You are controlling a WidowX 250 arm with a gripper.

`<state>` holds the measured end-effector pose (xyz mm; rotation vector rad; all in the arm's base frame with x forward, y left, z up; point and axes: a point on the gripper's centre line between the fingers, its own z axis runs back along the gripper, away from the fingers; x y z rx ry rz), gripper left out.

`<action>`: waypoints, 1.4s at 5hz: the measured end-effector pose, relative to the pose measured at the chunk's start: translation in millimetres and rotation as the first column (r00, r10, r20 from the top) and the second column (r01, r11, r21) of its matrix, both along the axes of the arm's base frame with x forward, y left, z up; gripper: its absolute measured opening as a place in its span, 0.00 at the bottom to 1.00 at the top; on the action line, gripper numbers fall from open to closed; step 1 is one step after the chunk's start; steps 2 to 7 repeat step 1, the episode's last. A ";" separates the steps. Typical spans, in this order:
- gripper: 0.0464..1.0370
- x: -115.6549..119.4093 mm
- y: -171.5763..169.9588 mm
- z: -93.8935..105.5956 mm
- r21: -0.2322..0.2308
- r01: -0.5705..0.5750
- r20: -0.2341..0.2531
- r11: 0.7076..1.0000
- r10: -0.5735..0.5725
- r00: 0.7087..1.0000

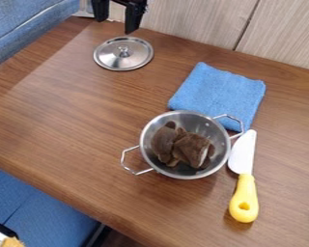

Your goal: Mueve la tapa al lado izquierdo de la mesa

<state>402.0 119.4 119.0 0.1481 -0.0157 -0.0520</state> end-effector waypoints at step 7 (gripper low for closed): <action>0.96 -0.4 0.3 0.0 -0.002 0.000 -0.001 1.000 0.000 1.000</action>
